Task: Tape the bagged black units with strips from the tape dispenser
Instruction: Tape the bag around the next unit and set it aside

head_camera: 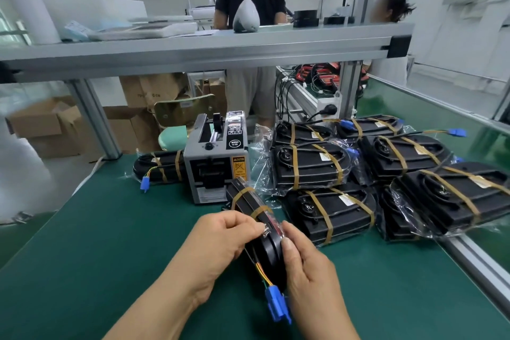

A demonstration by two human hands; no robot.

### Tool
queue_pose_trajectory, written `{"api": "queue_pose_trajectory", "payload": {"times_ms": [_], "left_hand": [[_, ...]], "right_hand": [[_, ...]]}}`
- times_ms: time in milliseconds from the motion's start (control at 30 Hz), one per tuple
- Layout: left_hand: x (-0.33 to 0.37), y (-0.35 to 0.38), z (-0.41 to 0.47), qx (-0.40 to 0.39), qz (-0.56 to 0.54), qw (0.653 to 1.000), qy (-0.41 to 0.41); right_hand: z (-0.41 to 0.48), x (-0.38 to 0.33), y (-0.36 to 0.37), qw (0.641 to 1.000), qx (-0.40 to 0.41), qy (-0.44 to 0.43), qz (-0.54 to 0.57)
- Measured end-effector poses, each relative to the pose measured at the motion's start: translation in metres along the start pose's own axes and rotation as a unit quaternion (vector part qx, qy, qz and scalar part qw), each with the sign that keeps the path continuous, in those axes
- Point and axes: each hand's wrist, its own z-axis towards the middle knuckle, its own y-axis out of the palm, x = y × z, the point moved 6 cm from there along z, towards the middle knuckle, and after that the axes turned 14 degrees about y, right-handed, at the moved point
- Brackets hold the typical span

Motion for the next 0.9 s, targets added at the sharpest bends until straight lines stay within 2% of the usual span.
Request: {"api": "queue_pose_trajectory", "payload": {"times_ms": [900], "left_hand": [[-0.014,0.005,0.012,0.074,0.087,0.992,0.049]], "right_hand": [[0.001,0.002,0.002,1.000,-0.006,-0.007,-0.026]]}}
